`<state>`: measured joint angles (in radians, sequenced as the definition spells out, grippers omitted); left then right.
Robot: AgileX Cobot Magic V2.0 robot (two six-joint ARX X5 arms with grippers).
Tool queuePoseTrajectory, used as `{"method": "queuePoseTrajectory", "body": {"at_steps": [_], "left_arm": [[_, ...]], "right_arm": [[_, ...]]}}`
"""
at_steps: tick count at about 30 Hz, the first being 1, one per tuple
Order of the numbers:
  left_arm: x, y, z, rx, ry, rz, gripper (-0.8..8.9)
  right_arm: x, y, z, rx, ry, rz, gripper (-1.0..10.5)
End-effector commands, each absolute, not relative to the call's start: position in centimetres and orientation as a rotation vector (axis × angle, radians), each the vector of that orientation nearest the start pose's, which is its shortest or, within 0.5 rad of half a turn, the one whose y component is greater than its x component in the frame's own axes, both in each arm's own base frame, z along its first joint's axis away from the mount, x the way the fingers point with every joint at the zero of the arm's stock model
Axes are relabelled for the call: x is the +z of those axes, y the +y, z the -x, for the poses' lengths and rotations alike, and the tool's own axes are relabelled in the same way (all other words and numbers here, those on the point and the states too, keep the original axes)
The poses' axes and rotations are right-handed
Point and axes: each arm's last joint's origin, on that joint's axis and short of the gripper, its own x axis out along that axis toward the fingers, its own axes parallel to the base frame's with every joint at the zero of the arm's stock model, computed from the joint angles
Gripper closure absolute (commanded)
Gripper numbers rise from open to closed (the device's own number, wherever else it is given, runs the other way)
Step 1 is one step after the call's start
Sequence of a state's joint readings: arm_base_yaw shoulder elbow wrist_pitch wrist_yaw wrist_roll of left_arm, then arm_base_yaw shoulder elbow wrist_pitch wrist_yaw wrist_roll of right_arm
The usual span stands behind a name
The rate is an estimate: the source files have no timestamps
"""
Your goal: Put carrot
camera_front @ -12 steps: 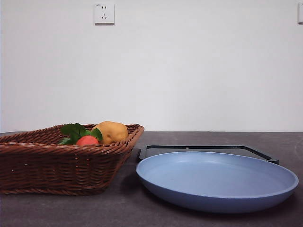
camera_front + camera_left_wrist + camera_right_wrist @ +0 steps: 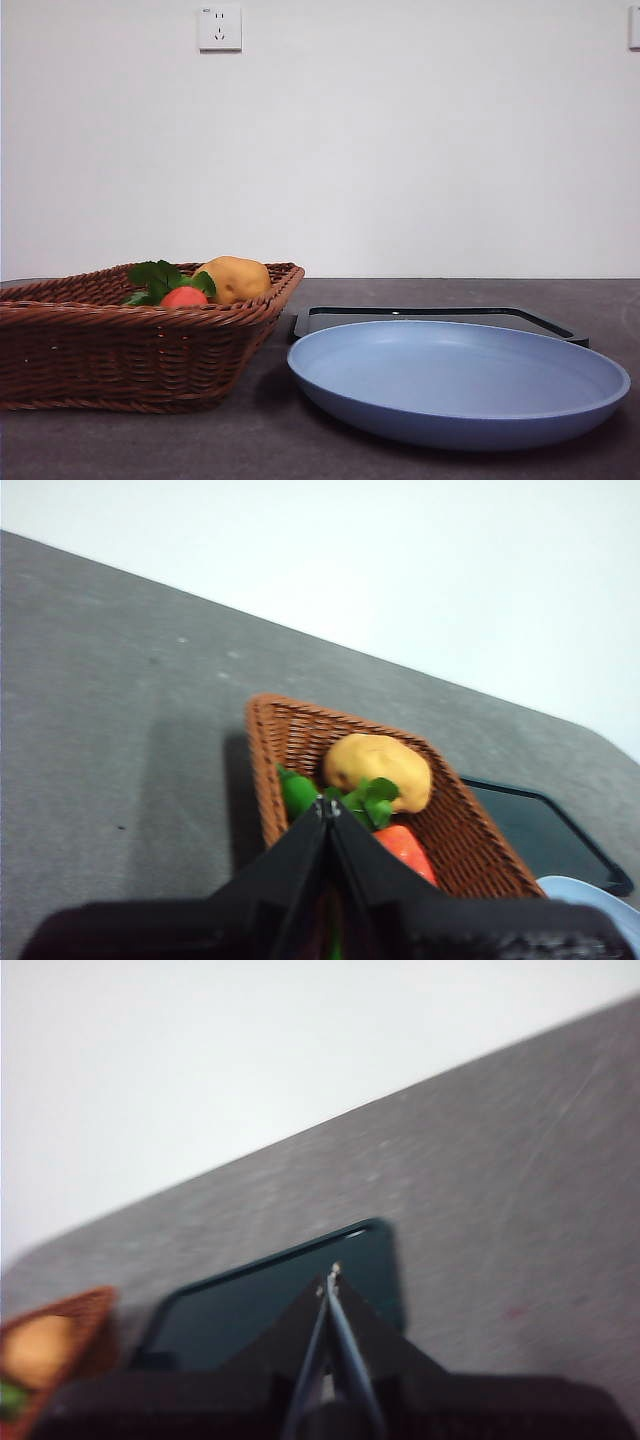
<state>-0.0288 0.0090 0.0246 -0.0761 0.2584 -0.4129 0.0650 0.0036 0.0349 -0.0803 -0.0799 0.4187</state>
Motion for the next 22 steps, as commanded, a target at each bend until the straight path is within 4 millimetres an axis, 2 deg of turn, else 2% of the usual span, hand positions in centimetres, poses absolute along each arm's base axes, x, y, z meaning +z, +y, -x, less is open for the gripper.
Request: {"method": "queuePoseTrajectory", "body": {"at_steps": [1,7,12,22], "left_arm": [[16.4,-1.0,-9.5,-0.276,0.119,0.432,8.06],[17.8,-1.0,-9.4,-0.262,0.206,0.441,8.06],[20.0,-1.1,-10.0,-0.269,0.273,0.439,8.06],[23.3,-1.7,-13.6,-0.424,0.459,0.405,8.06]], "right_arm": [[16.9,1.0,-9.5,0.183,0.087,-0.531,9.4],[17.8,1.2,-9.4,0.2,0.206,-0.616,9.4],[19.6,1.2,-9.3,0.161,0.335,-0.62,9.4],[23.0,1.5,-11.2,0.216,0.547,-0.489,9.4]]}}
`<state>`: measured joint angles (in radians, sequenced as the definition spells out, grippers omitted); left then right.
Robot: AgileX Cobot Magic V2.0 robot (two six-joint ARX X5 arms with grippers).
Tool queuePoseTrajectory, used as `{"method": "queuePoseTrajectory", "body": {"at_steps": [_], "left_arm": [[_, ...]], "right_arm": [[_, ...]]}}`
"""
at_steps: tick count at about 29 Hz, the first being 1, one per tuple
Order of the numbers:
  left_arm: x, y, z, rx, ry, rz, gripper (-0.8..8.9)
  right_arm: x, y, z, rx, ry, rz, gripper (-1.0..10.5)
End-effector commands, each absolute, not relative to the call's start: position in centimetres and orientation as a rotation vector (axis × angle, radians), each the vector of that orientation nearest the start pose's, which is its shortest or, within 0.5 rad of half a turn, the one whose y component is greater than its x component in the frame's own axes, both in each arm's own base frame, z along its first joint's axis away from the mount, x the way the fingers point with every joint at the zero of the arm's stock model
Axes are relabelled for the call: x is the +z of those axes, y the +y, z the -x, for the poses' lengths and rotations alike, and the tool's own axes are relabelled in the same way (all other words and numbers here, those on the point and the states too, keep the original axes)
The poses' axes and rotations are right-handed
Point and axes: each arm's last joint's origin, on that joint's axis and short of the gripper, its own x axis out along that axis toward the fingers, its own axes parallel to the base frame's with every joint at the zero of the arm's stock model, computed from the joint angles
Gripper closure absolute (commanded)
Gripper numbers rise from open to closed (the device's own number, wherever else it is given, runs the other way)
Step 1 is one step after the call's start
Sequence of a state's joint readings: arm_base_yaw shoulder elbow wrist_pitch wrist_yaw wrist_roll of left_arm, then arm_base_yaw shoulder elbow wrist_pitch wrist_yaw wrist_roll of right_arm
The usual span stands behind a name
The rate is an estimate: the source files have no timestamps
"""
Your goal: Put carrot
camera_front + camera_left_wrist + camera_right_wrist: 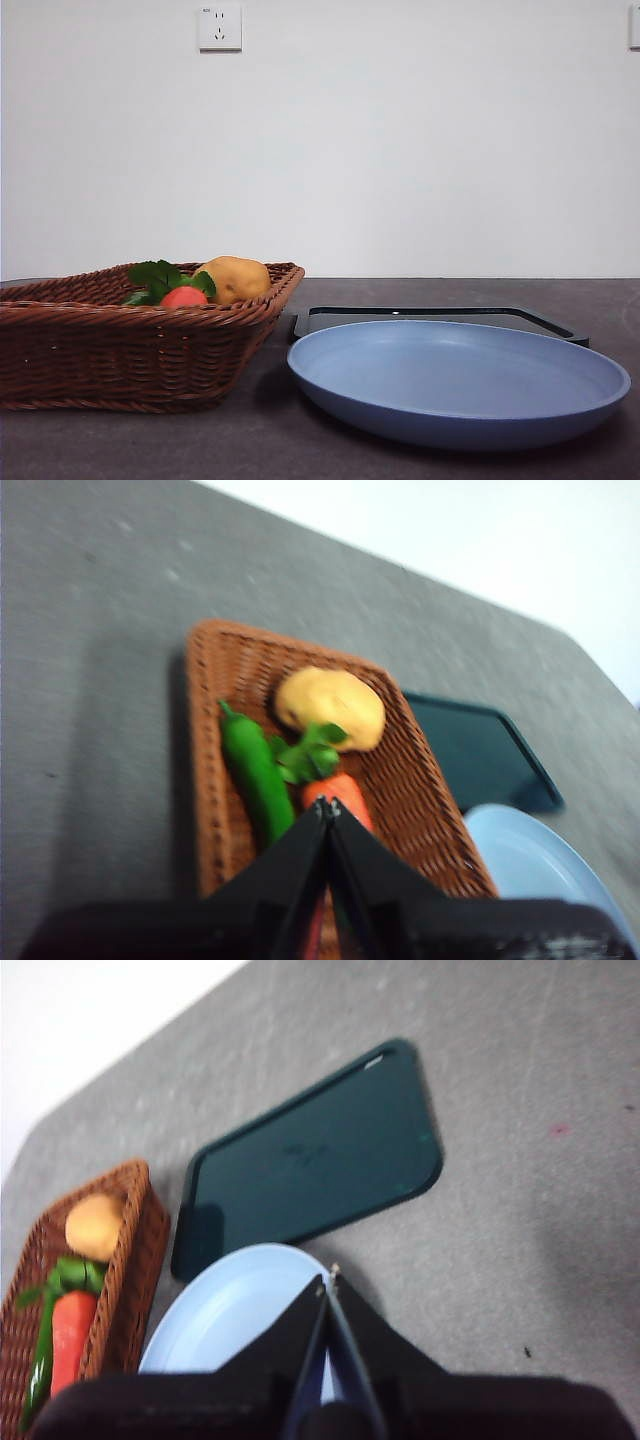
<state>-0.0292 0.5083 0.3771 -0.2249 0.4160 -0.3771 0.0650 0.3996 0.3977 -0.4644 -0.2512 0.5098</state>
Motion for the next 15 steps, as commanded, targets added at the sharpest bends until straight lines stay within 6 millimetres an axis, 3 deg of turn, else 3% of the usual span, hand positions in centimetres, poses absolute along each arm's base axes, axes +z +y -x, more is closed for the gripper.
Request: {"method": "queuePoseTrajectory", "body": {"at_steps": [1,6,10,15], "left_arm": [[23.7,-1.9,-14.1,-0.45,0.492,0.398,8.06],[25.0,-2.8,-16.4,-0.533,0.644,0.323,8.06],[25.5,-4.3,-18.1,-0.606,0.779,0.264,8.07],[25.4,-5.7,-18.2,-0.669,0.799,0.238,7.92]], "right_arm": [[23.2,1.6,-11.5,0.235,0.575,-0.484,9.4],[22.9,2.0,-13.4,0.306,0.725,-0.471,9.4],[21.2,2.5,-15.4,0.412,0.897,-0.502,9.4],[18.8,2.9,-17.1,0.426,1.052,-0.493,8.7]]}}
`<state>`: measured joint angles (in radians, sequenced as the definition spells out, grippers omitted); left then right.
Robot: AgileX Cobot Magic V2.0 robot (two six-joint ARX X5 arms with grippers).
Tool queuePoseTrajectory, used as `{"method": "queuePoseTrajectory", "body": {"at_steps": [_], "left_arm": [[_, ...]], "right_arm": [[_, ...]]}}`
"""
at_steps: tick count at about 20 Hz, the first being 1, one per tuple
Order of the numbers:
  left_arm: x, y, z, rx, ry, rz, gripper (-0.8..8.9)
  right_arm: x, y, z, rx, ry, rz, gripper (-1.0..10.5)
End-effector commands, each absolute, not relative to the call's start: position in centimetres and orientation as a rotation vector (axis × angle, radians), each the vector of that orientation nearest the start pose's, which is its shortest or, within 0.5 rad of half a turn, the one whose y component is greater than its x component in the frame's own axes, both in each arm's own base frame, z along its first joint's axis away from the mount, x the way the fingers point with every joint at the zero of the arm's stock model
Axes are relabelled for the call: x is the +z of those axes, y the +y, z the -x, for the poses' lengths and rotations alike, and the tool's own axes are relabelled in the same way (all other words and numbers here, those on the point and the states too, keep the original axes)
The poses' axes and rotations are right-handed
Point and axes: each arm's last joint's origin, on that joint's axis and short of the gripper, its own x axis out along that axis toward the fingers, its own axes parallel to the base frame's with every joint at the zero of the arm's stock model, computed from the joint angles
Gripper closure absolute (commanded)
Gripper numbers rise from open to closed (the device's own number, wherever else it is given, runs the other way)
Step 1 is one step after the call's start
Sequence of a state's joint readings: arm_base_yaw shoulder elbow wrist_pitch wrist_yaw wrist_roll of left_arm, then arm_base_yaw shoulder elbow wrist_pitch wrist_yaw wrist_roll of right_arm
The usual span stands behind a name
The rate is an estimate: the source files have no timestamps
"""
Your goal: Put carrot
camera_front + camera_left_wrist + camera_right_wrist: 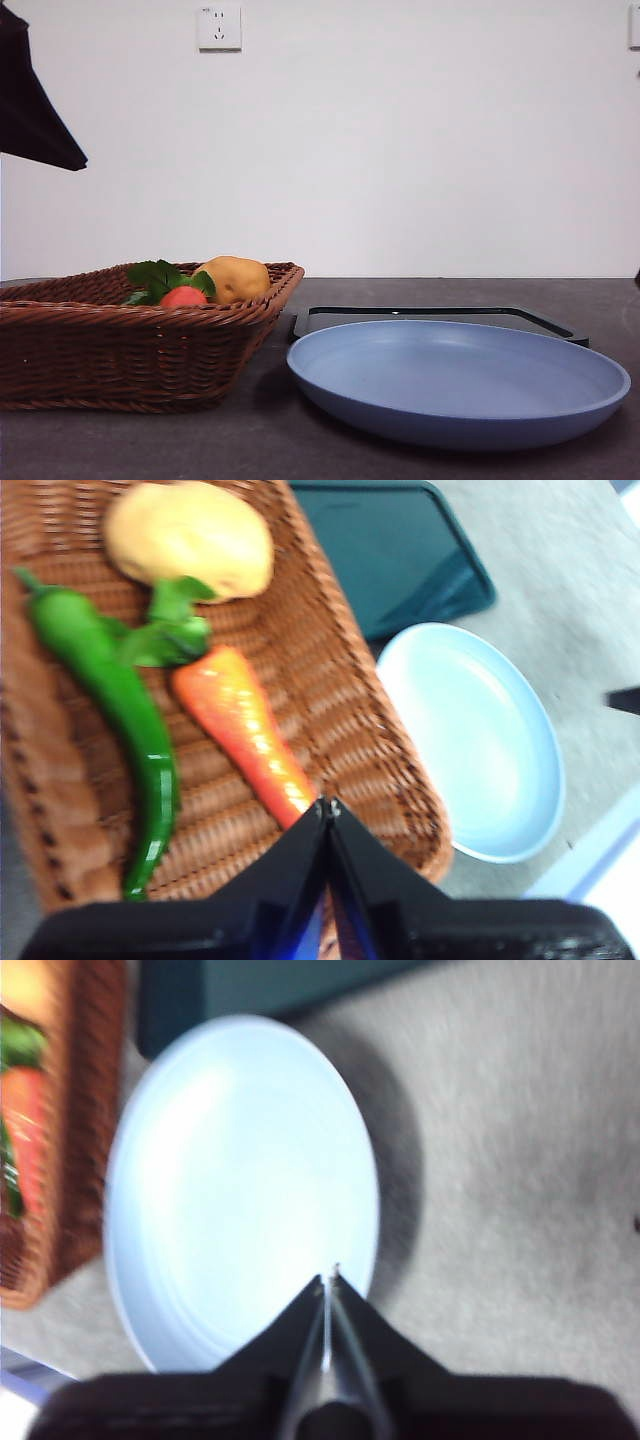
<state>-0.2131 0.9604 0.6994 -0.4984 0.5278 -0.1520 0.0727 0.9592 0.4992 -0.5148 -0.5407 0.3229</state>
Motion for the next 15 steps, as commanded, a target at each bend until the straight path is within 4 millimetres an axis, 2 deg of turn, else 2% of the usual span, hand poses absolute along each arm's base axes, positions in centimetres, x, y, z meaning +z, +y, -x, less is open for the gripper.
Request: {"method": "queuePoseTrajectory", "body": {"at_steps": [1,3,5,10,15], "left_arm": [[25.4,-5.8,-18.2,-0.675,0.801,0.235,7.46],[25.4,-6.0,-18.1,-0.68,0.801,0.232,6.02],[25.4,-6.1,-18.1,-0.687,0.804,0.23,5.46],[25.4,-6.2,-18.1,-0.685,0.81,0.243,5.4],[25.4,-6.2,-18.1,-0.683,0.811,0.242,5.4]], "right_arm": [[18.4,3.0,-17.3,0.423,1.078,-0.496,8.3],[17.6,3.2,-17.9,0.423,1.117,-0.494,7.6],[16.9,3.6,-18.6,0.416,1.128,-0.476,7.5],[15.0,5.1,-20.2,0.42,1.158,-0.475,7.6],[13.9,5.6,-20.8,0.391,1.188,-0.492,9.3]]}}
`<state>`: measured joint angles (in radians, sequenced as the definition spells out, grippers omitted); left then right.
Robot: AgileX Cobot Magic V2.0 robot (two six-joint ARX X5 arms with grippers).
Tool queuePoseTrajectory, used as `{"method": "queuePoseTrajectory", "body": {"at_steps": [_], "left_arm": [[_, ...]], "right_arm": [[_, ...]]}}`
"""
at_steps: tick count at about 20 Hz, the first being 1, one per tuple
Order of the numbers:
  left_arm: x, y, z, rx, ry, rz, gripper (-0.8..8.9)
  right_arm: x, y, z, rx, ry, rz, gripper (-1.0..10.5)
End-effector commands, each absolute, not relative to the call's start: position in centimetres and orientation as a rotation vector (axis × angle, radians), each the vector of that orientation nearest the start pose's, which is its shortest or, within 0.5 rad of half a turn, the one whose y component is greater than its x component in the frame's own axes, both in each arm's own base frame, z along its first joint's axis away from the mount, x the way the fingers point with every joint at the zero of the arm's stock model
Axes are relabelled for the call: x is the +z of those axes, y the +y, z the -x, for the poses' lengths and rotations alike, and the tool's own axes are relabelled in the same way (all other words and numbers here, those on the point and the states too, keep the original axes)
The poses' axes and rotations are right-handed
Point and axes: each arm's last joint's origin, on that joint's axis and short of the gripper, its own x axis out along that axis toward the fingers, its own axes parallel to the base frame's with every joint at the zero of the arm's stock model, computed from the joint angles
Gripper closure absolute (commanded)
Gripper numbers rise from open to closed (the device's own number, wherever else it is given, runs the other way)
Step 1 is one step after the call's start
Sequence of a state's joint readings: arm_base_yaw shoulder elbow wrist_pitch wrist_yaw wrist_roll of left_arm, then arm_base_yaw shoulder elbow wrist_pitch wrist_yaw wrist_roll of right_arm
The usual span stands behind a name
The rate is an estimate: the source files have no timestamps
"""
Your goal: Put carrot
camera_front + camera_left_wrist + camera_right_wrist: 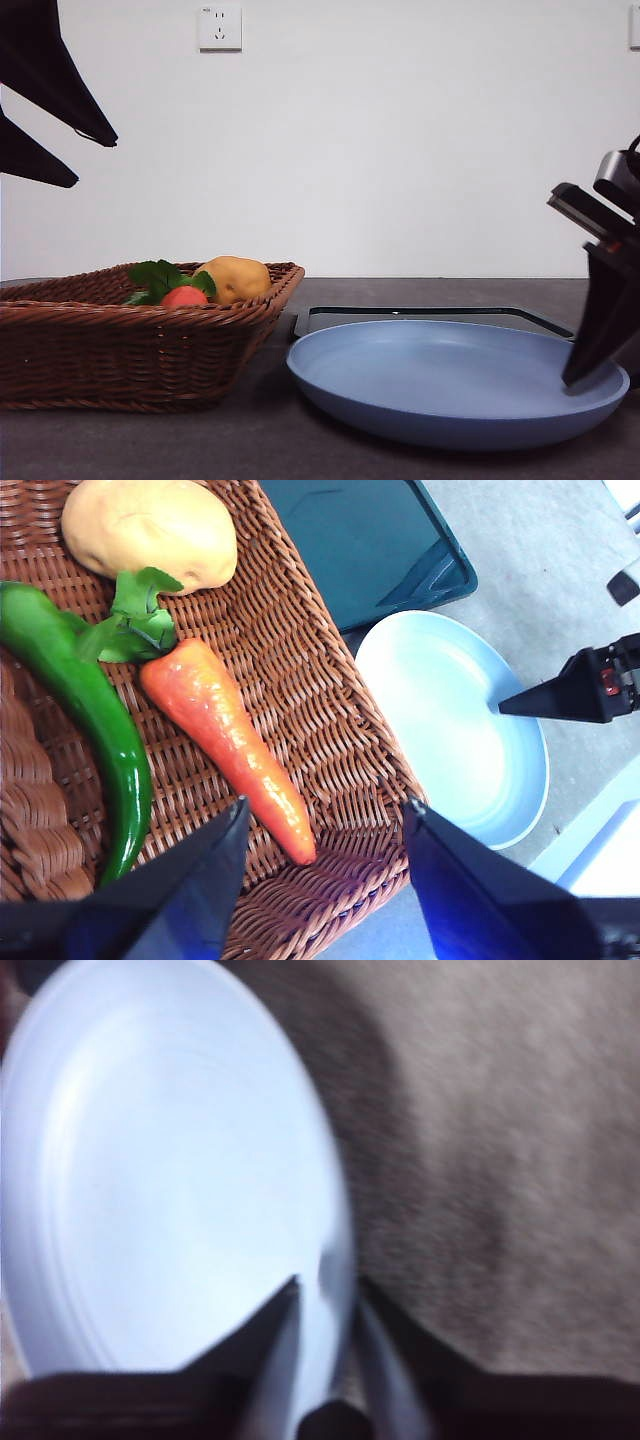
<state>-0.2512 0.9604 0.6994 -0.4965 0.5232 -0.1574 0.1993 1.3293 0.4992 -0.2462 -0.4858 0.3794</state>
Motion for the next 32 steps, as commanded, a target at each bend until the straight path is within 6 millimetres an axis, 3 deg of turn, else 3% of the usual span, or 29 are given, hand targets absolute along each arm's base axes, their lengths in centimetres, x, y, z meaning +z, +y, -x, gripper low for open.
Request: {"method": "queuePoseTrajectory", "body": {"at_steps": [1,5,9,12,18,27,28,30,32], "left_arm": [[25.4,-6.2,-18.1,-0.682,0.81,0.242,5.4],[25.7,-6.6,-18.2,-0.688,0.796,0.273,4.25],[25.9,-8.0,-18.4,-0.682,0.771,0.284,4.25],[24.8,-9.6,-19.0,-0.643,0.811,0.24,4.25],[21.9,-12.3,-22.2,-0.479,1.003,0.169,4.25],[19.2,-15.4,-27.5,-0.369,1.16,0.08,4.26],[19.0,-15.4,-27.6,-0.352,1.159,0.069,4.54],[19.0,-15.4,-27.6,-0.369,1.156,0.049,6.04],[18.9,-15.4,-27.6,-0.395,1.146,0.011,6.22]], "right_arm": [[14.0,5.6,-20.8,0.372,1.184,-0.489,9.4],[14.9,5.4,-20.2,0.356,1.165,-0.487,9.4],[16.6,5.0,-18.6,0.328,1.149,-0.463,9.4],[18.0,4.5,-17.2,0.274,1.102,-0.409,9.4],[20.0,3.8,-15.0,0.243,1.005,-0.364,9.4],[20.5,3.8,-14.7,0.252,0.973,-0.365,9.4],[20.5,3.8,-14.7,0.253,0.973,-0.364,9.4],[20.5,3.8,-14.7,0.253,0.97,-0.365,9.4],[20.5,3.8,-14.7,0.253,0.97,-0.365,9.4]]}}
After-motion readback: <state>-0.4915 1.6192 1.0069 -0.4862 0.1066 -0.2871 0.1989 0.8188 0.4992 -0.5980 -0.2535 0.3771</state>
